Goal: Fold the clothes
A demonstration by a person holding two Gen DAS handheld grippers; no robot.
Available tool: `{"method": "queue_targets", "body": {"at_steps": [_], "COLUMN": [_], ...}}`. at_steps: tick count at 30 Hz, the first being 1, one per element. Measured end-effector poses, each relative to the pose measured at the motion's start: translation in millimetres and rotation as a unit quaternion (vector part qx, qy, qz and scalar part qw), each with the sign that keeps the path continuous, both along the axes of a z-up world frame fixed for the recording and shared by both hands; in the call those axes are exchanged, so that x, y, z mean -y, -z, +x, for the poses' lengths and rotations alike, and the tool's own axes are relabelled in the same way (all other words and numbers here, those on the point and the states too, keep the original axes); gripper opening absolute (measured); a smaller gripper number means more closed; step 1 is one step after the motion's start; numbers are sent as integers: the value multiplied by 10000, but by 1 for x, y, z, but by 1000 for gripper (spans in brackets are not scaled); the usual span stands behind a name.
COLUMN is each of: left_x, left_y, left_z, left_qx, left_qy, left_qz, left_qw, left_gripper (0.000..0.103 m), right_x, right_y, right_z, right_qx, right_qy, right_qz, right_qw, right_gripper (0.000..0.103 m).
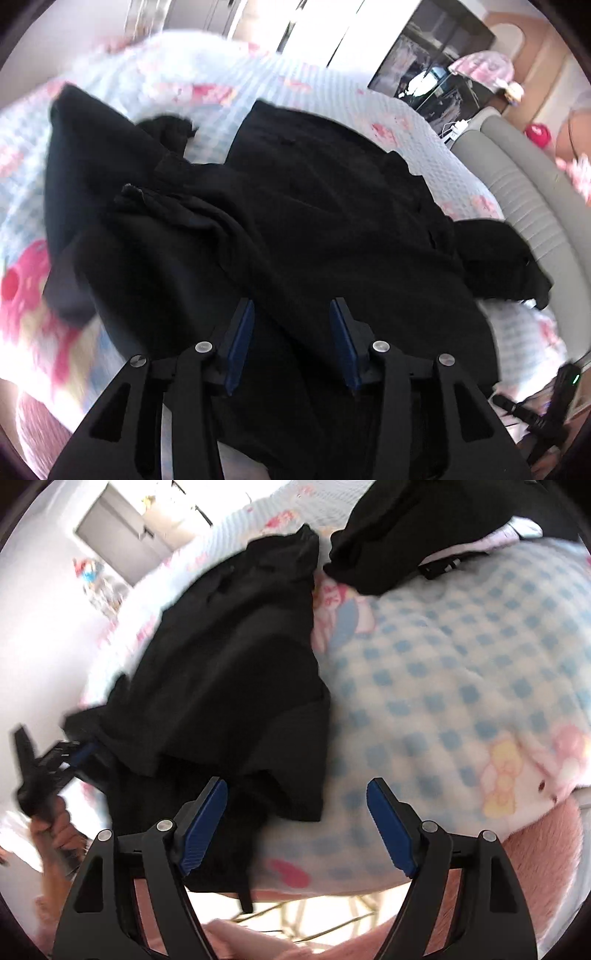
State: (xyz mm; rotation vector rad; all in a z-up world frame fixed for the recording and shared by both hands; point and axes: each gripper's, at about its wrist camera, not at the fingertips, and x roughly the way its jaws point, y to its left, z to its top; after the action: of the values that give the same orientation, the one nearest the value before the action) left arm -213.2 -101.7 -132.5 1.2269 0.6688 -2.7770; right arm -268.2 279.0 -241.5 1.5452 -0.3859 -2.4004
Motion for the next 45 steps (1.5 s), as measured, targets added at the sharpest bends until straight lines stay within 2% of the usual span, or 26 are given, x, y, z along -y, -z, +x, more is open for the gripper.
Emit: {"method": "queue_targets", "body": {"at_steps": [1, 2, 4, 6, 7, 8, 10, 12, 13, 14, 15, 16, 18, 20, 23, 24, 26, 28, 31, 32, 34, 36, 39, 41, 42, 45], "left_x": [-16, -36, -73, -115, -129, -137, -156, -176, -182, -190, -197, -202, -209, -211, -210, -211, -213, -209, -190, -185, -177, -174, -184, -194, -195, -189], "left_y": [-3, -8, -6, 9, 18, 23, 31, 35, 41, 44, 47, 50, 60, 71, 72, 72, 73, 72, 63, 57, 45, 41, 51, 72, 82, 85], "left_z": [11, 18, 17, 6, 1, -8, -12, -10, -14, -16, -18, -15, -11, -7, 4, 6, 13, 19, 26, 28, 30, 26, 11, 1, -2, 5], "left_qx": [-222, -470, -635, -351, -143, -24, 56, 128, 184, 242, 290, 292, 343, 496, 453, 510, 569, 588, 372, 219, -91, -153, 46, 488, 677, 561], "left_qy": [89, 382, 1119, 1888, 2075, 2227, 2516, 2835, 2920, 2986, 3047, 3084, 3149, 3180, 3177, 3202, 3265, 3270, 2974, 2858, 2737, 2783, 2835, 2869, 2841, 2779], "left_qz": [-48, -1, 178, 348, 413, 515, 804, 849, 731, 554, 389, 288, 204, 159, 124, 96, -48, -43, 280, 263, 208, 380, 644, 603, 564, 676], "left_qw": [9997, 9982, 9915, 9808, 9773, 9735, 9645, 9551, 9534, 9525, 9512, 9504, 9483, 9466, 9470, 9459, 9435, 9432, 9536, 9577, 9616, 9596, 9568, 9548, 9547, 9566], "left_gripper": [44, 46, 53, 53, 53, 52, 52, 52, 52, 52, 52, 52, 52, 52, 54, 54, 55, 55, 55, 55, 55, 55, 55, 55, 54, 53], "right_x": [1, -2, -7, -11, -12, -15, -23, -21, -21, -27, -37, -51, -63, -51, -33, -32, -31, -22, -22, -28, -41, -55, -50, -49, -48, -69], "right_y": [5, 13, 26, 29, 29, 22, 1, -8, -12, -8, -4, -1, 0, 10, 34, 35, 28, 29, 31, 27, 15, -2, -20, -14, -10, 9], "right_z": [-3, -7, -11, -5, -4, -1, 6, 6, 6, 4, 3, 5, 18, 24, 27, 29, 34, 30, 24, 21, 20, 20, 33, 36, 38, 36], "right_qx": [-19, 12, 120, 274, 360, 334, -73, -479, -670, -577, -412, -255, -162, -23, 245, 126, -558, -665, -753, -822, -977, -1089, -1353, -1327, -1307, -875], "right_qy": [15, 61, 171, 213, 286, 452, 756, 772, 778, 803, 876, 1033, 1116, 681, 400, 488, 728, 606, 464, 495, 641, 840, 815, 835, 848, 982], "right_qz": [206, 271, 325, 369, 471, 479, 313, 1023, 1369, 1507, 1224, 573, -193, -325, -362, -357, -127, 498, 1153, 1278, 1387, 1349, 1593, 1796, 1889, 1489], "right_qw": [9998, 9996, 9993, 9987, 9978, 9973, 9966, 9906, 9853, 9836, 9877, 9927, 9934, 9971, 9982, 9981, 9957, 9947, 9894, 9872, 9834, 9813, 9745, 9712, 9696, 9801], "right_gripper": [79, 79, 79, 76, 66, 65, 63, 63, 63, 64, 64, 64, 65, 71, 73, 69, 67, 61, 44, 42, 42, 43, 43, 43, 47, 52]}}
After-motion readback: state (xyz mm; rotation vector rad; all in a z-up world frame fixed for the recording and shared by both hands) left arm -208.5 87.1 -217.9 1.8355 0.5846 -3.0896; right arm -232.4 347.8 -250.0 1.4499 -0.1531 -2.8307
